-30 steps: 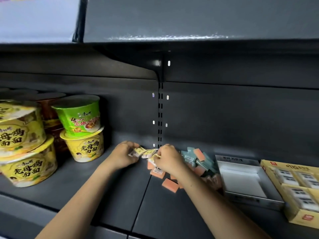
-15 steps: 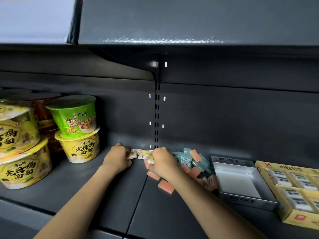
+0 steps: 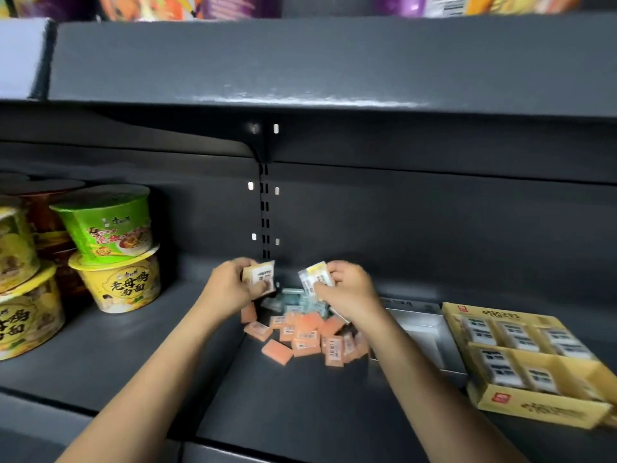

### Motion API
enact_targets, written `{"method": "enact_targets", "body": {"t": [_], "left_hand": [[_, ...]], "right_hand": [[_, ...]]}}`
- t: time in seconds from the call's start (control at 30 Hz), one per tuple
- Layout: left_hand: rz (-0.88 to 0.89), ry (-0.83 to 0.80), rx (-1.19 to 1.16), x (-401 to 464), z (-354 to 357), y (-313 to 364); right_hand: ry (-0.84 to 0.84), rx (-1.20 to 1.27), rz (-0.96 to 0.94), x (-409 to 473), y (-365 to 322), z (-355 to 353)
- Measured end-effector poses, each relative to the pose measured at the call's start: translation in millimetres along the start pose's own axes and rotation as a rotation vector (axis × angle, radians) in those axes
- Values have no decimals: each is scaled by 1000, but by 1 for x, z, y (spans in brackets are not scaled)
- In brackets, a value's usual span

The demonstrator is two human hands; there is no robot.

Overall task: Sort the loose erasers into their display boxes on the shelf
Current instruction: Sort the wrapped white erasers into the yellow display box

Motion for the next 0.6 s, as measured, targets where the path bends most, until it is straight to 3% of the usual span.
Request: {"method": "enact_targets", "body": {"t": [0.27, 0.6], "left_hand": [[9, -282, -361, -14, 109, 89], [24, -521, -590, -48, 222, 167]], "right_hand": [[183, 291, 41, -45, 45, -124], [345, 261, 215, -96, 126, -235]]}}
Point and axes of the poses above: each hand's wrist, its own x-axis towards the middle knuckle, its own z-axis out of the palm, y = z × x, the point moved 3 cm from there along x, towards the middle knuckle, and after that the axes turned 10 degrees about -x, right-handed, at the moved point
